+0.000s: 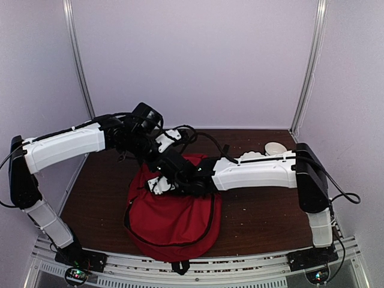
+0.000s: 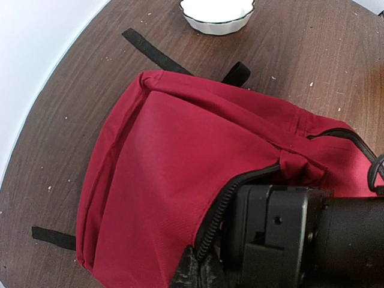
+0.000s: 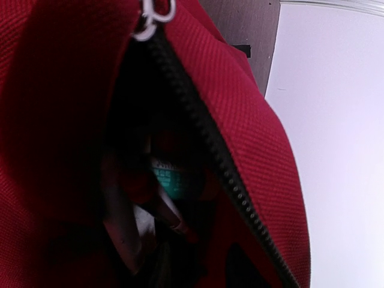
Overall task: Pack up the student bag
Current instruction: Place the pen in the lower front pocket of the bag, then place the student bag in the lower front pocket, then grab the lower front pocket of the student bag, then pass from the left arm to the right
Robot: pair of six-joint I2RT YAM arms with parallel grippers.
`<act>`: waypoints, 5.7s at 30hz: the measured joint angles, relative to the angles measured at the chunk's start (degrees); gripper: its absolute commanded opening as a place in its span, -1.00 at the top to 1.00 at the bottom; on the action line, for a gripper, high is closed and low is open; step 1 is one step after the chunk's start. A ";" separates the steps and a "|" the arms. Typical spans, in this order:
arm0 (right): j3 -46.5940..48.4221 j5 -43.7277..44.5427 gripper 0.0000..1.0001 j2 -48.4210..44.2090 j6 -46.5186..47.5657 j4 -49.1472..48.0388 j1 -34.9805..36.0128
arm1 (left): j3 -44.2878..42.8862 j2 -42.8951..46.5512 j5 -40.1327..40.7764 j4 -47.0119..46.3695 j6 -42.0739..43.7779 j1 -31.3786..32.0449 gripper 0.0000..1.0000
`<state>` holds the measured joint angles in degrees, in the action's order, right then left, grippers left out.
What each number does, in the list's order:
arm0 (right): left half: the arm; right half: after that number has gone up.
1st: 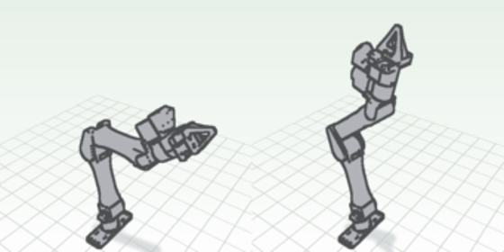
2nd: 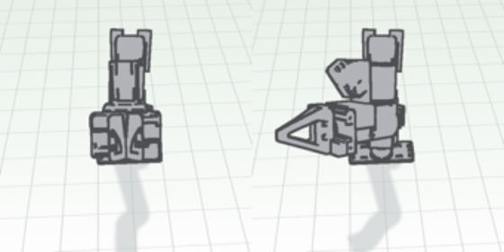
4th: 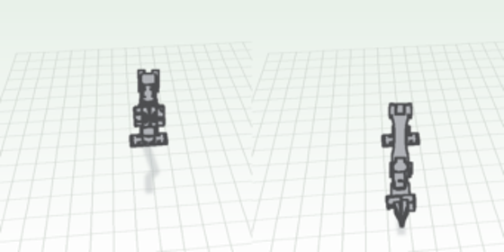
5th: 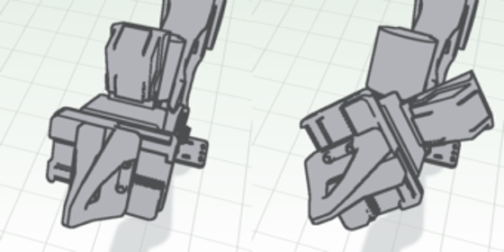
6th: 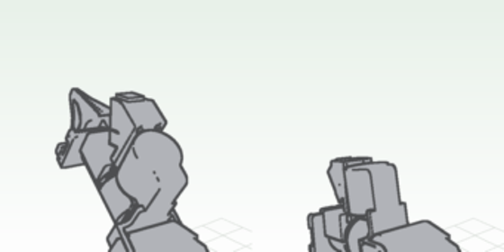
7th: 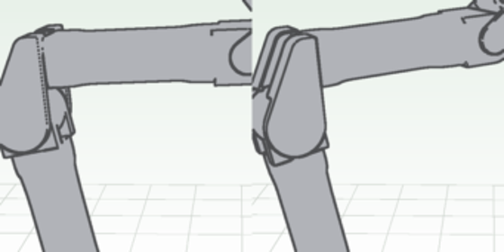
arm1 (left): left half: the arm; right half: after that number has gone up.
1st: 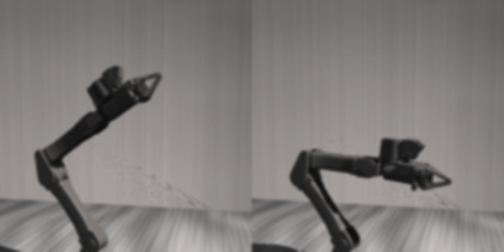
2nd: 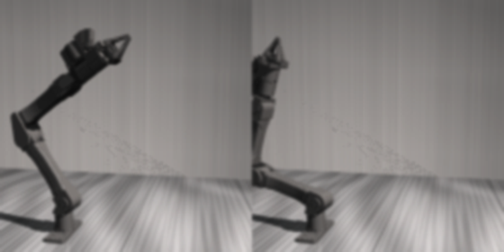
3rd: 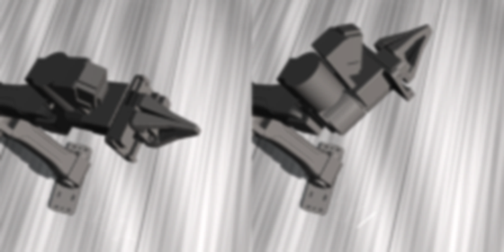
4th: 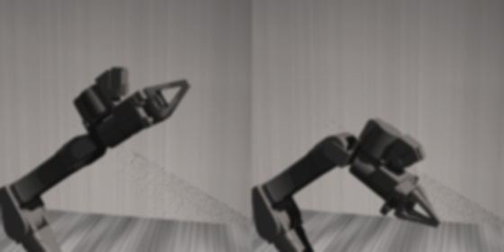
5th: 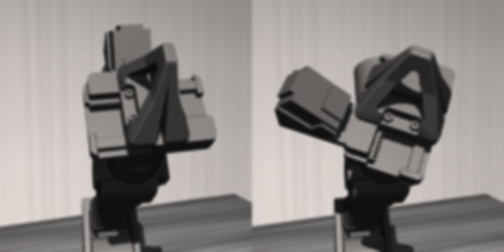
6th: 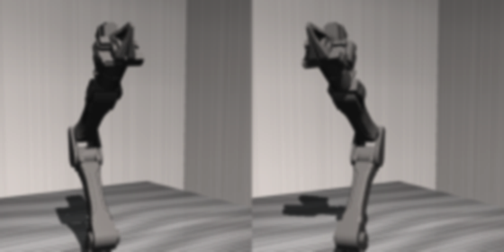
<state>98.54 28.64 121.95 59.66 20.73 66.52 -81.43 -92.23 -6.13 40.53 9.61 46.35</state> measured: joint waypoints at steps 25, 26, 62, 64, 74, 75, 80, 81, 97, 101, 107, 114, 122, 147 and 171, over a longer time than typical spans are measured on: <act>-14.49 -21.40 0.40 -21.62 -7.15 16.11 3.87 | -2.16 -4.11 -5.27 4.63 0.52 2.08 1.00; -14.56 -23.89 0.40 -23.06 -7.91 17.92 3.93 | -3.10 -5.53 -5.27 5.40 0.37 2.32 1.00; -10.86 -58.77 0.31 -25.03 -31.74 23.47 -12.90 | 40.70 34.01 -3.61 -4.94 -63.73 -17.33 -0.25; -10.82 -58.90 0.30 -24.68 -31.98 23.32 -12.90 | 43.87 35.91 -5.25 -9.01 -68.78 -17.38 -0.23; -10.82 -59.54 0.30 -23.65 -32.63 23.17 -12.87 | 47.87 33.90 -9.81 -24.37 -80.83 -17.38 -0.04; -10.82 -59.54 0.30 -23.65 -32.68 23.17 -12.87 | 47.98 33.38 -10.27 -25.38 -81.46 -17.38 -0.03; -10.82 -59.54 0.30 -23.63 -32.68 23.12 -12.87 | 48.00 32.17 -11.78 -27.19 -84.39 -17.38 0.03; -10.82 -59.54 0.30 -23.63 -32.68 23.12 -12.87 | 48.00 32.30 -11.91 -27.17 -84.98 -17.38 0.03; -10.84 -59.52 0.29 -23.63 -32.63 23.12 -12.50 | 51.58 32.74 -13.31 -29.79 -92.67 -17.38 0.12; -10.84 -59.49 0.30 -23.63 -32.63 23.10 -12.50 | 51.39 28.70 -14.53 -32.92 -93.24 -17.38 0.33; -11.08 -59.25 0.29 -23.63 -32.63 22.95 -12.50 | 46.45 24.98 -14.45 -30.97 -91.06 -17.35 0.77; -11.91 -58.62 0.30 -23.63 -32.63 22.64 -12.48 | 35.26 24.79 -11.10 -24.85 -82.71 -15.76 1.00; -11.78 -58.99 0.26 -23.43 -37.13 20.37 -13.11 | 28.50 16.79 -9.31 -21.99 -75.06 -8.74 1.00; -0.15 -74.36 0.19 -3.48 -76.70 -4.74 -13.07 | 26.56 18.16 -0.50 -19.23 -67.14 -5.97 1.00; 1.75 -71.69 0.54 2.36 -86.51 -15.10 -12.00 | 29.57 21.49 -0.17 -21.42 -70.73 -6.93 1.00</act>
<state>100.29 -43.05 124.31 -26.85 5.63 54.52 -51.86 -70.74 -6.31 19.11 -61.12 39.42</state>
